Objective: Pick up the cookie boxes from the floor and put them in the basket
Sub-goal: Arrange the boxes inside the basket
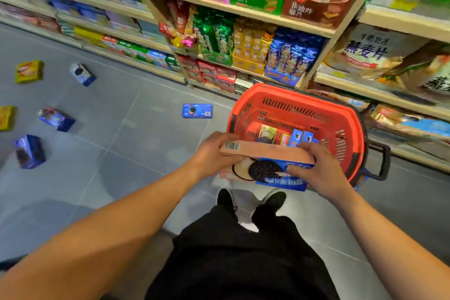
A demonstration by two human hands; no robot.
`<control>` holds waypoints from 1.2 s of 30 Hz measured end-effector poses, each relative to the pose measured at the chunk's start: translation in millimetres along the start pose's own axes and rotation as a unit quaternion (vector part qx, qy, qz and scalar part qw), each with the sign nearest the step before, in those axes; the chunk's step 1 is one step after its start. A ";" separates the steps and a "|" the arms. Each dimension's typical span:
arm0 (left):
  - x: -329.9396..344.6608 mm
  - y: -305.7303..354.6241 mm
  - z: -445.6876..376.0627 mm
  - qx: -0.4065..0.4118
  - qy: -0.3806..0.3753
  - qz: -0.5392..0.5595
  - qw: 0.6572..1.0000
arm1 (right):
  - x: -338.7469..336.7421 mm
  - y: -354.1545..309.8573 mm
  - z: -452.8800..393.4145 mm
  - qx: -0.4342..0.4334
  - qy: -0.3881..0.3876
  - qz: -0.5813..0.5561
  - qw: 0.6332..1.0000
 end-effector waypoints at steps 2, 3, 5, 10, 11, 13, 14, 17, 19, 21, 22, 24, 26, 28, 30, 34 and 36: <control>4.1 -3.5 -13.9 -0.017 -0.022 -0.002 1.000 | -0.8 10.4 -8.9 0.016 -0.021 -0.013 1.000; 6.2 -2.7 -19.5 -0.025 -0.031 0.000 0.999 | -1.8 16.0 -13.8 0.021 -0.029 -0.016 0.999; 13.8 -1.8 -35.4 -0.022 -0.045 -0.003 0.999 | -6.1 30.4 -26.8 0.042 -0.045 -0.019 0.998; 29.9 -2.0 -87.5 -0.023 -0.072 0.001 0.997 | -20.1 71.4 -66.5 0.055 -0.082 -0.047 0.994; 33.2 -2.6 -100.6 -0.034 -0.075 0.006 0.997 | -23.4 79.9 -76.2 0.058 -0.083 -0.052 0.994; 41.0 -6.4 -129.6 -0.055 -0.076 0.026 0.995 | -28.1 99.2 -97.2 0.068 -0.083 -0.062 0.992; 44.9 -9.7 -141.8 -0.062 -0.074 0.029 0.995 | -28.4 107.7 -107.2 0.073 -0.082 -0.062 0.992; 57.6 -26.6 -186.4 -0.050 -0.062 0.007 0.997 | -24.5 142.1 -145.2 0.091 -0.079 -0.055 0.991; 63.5 -42.9 -222.2 -0.035 -0.078 -0.020 0.996 | -16.9 166.7 -172.7 0.103 -0.071 -0.040 0.991; 71.2 -63.0 -261.2 -0.035 -0.128 -0.054 0.990 | -4.9 193.9 -199.3 0.113 -0.064 -0.042 0.991; 77.0 -75.4 -281.2 -0.035 -0.151 -0.068 0.986 | 1.9 208.4 -212.1 0.119 -0.062 -0.048 0.990; 89.2 -100.3 -309.7 -0.042 -0.156 -0.088 0.983 | 16.2 234.0 -234.7 0.131 -0.056 -0.051 0.988; 105.9 -124.2 -334.5 -0.042 -0.142 -0.113 0.983 | 31.5 262.7 -257.7 0.141 -0.048 -0.018 0.989; 123.8 -146.8 -360.5 -0.026 -0.148 -0.147 0.978 | 47.3 289.9 -282.7 0.143 -0.040 0.021 0.989; 142.2 -168.7 -389.6 -0.008 -0.151 -0.191 0.970 | 61.4 316.3 -307.9 0.137 -0.023 0.044 0.989; 174.1 -208.4 -436.6 0.003 -0.115 -0.214 0.970 | 80.7 357.7 -355.7 0.143 0.017 0.070 0.987; 187.9 -226.8 -455.6 0.001 -0.096 -0.196 0.976 | 91.7 375.7 -376.0 0.139 0.017 0.076 0.987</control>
Point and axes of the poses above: each hand's wrist, its own z-axis away from the middle knuckle, its own x-axis out of the palm, y = z × x, the point moved 1 cm from there along -z, towards the middle knuckle, and after that the axes turned 14 degrees about -y, right-handed, at the moved point
